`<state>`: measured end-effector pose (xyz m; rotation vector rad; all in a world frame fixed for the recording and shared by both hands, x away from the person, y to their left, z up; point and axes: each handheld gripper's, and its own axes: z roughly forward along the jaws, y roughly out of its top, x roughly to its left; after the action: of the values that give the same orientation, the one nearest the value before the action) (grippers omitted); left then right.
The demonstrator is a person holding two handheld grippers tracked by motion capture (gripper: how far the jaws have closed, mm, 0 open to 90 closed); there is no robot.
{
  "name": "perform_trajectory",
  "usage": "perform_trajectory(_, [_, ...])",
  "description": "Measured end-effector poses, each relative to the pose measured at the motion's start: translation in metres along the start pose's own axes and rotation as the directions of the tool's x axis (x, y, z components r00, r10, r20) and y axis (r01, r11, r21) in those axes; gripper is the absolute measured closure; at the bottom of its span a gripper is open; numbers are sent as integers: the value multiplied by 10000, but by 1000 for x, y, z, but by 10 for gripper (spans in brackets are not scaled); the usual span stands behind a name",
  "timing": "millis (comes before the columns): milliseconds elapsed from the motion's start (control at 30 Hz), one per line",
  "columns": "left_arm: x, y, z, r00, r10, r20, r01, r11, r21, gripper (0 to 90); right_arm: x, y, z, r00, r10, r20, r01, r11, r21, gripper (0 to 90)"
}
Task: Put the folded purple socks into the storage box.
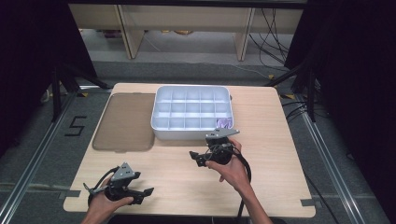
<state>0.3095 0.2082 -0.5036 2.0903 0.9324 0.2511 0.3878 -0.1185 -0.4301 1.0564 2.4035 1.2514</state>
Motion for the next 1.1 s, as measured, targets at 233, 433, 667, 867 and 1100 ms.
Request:
perform_trajectory(233, [-2,0,0,10000,-12,-33,12,10000,-7,177,3,-7,2,10000,-30,-57,30,10000,66,180])
perform_trajectory(433, [-1,0,0,9999,116,17,-116,9999,41,177,7,-17,3,9996,167,-225,-162,9996,250,161])
perform_trajectory(667, [-2,0,0,9996,219,182,-218,9997,-49,161,7,-26,3,9998,11,-207,-5,9997,254,159])
perform_trajectory(867, [-3,0,0,9996,208,177,-209,9998,47,161,8,-32,2,9995,36,-298,-33,9999,110,160])
perform_trajectory(1100, [-5,0,2,9995,140,283,-134,9997,-219,161,12,-38,1,9998,-15,-184,19,9998,186,160])
